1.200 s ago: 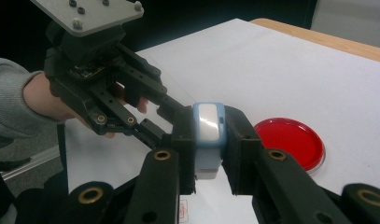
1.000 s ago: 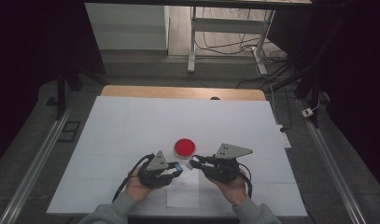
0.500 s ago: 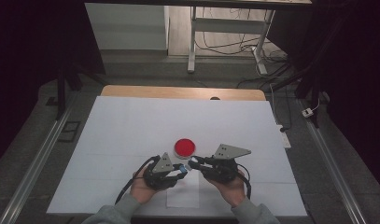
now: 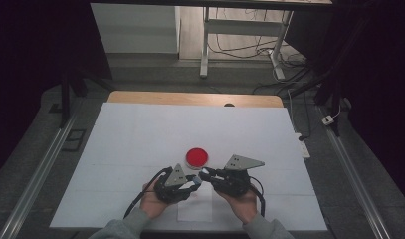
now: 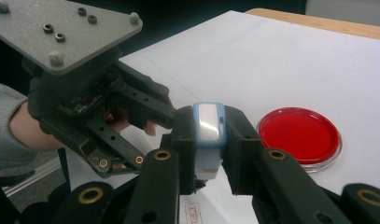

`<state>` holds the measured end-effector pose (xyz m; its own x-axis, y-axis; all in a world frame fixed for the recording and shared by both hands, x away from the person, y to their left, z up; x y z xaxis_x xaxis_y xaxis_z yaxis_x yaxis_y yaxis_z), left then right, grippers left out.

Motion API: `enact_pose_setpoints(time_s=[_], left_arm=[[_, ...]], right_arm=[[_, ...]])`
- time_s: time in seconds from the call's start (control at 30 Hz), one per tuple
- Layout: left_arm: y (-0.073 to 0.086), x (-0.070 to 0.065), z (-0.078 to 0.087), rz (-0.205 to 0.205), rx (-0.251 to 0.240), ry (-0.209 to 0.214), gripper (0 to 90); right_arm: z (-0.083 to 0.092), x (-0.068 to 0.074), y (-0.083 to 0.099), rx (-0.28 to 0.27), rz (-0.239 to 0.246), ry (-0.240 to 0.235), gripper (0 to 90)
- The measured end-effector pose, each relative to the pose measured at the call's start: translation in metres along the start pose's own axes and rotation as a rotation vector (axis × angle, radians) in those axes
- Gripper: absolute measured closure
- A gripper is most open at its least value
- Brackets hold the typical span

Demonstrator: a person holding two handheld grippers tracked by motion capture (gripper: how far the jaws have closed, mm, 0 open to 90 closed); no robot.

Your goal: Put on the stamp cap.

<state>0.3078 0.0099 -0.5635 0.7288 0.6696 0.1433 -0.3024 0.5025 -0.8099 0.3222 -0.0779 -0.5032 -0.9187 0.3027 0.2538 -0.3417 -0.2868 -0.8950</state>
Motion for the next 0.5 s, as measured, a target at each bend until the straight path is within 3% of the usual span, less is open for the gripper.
enact_pose_setpoints(time_s=[0.5], left_arm=[[-0.0016,-0.0007,-0.0007,-0.016,-0.014,-0.035,65.4]], right_arm=[[-0.0034,-0.0024,0.0022,-0.019,-0.030,0.063,75.3]])
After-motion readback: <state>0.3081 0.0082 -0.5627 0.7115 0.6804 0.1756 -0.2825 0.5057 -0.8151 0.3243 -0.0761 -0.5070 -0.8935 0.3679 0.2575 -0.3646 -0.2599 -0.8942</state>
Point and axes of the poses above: each handheld gripper's, and its own axes: z roughly backward along the jaws, y roughly out of its underside, x roughly to its left, the point moved 9 cm from there along -z, roughly forward along the jaws, and after that the axes turned 12 degrees about -y, right-handed, at the moved point
